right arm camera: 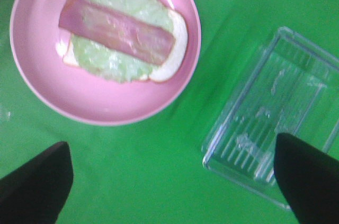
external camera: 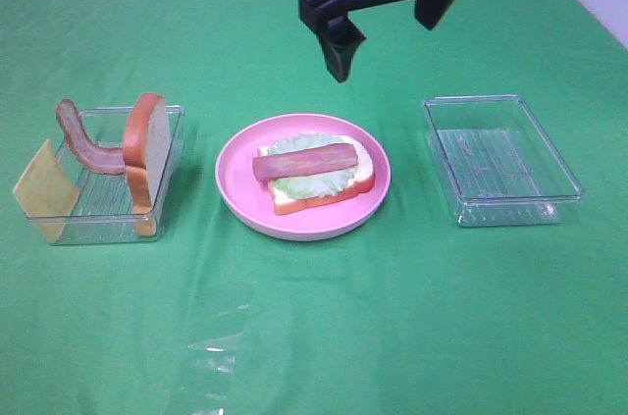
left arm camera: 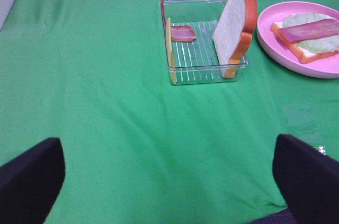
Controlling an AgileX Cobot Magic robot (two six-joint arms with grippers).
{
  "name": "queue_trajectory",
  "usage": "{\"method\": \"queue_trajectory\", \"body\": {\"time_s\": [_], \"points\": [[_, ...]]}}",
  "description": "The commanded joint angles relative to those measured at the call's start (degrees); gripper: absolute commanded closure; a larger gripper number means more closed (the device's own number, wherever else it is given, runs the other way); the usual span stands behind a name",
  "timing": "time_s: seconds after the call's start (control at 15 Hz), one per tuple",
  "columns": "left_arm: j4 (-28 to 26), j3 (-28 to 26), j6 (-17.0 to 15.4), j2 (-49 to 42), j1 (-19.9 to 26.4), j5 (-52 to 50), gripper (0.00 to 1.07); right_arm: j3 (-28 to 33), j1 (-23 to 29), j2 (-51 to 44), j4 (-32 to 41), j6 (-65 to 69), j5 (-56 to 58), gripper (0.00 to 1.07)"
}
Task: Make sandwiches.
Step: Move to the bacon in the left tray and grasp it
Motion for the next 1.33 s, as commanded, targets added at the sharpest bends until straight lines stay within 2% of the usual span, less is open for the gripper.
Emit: {"method": "queue_trajectory", "body": {"time_s": [0.07, 0.2, 0.27, 0.33, 0.53, 0.87, 0.93, 1.0, 1.2, 1.33], "points": [[-0.06, 0.29, -0.23, 0.0, -0.29, -0.29, 0.07, 13.92, -2.52, -10.14, 2.75, -0.11, 5.04, 0.08], [-0.06, 0.29, -0.23, 0.0, -0.29, -0.29, 0.07, 22.86, -6.53, -17.07, 4.7, 0.74, 2.41, 0.08], [-0.06, 0.29, -0.23, 0.0, -0.29, -0.29, 0.07, 29.68, -10.66, -22.98, 6.19, 1.83, 0.0, 0.08], [-0.06, 0.29, -0.23, 0.0, -0.29, -0.29, 0.07, 40.16, -18.68, -34.66, 8.37, 1.95, -3.15, 0.08], [-0.06, 0.29, -0.23, 0.0, -0.29, -0.29, 0.07, 49.85, -24.52, -52.43, 8.08, 3.21, -5.9, 0.08], [-0.06, 0.29, -0.23, 0.0, -0.29, -0.29, 0.07, 63.83, -24.52, -86.63, 6.42, 2.29, -11.17, 0.08], [-0.06, 0.29, -0.23, 0.0, -0.29, -0.29, 0.07, 65.09, -24.52, -89.5, 6.47, 1.72, -11.29, 0.08], [-0.06, 0.29, -0.23, 0.0, -0.29, -0.29, 0.07, 68.64, -24.52, -98.2, 8.37, -1.26, -9.85, 0.08], [-0.06, 0.29, -0.23, 0.0, -0.29, -0.29, 0.07, 72.25, -24.52, -106.34, 14.21, -6.13, -7.96, 0.08], [-0.06, 0.29, -0.23, 0.0, -0.29, -0.29, 0.07, 74.08, -24.52, -108.86, 15.18, -8.25, -6.3, 0.08]]}}
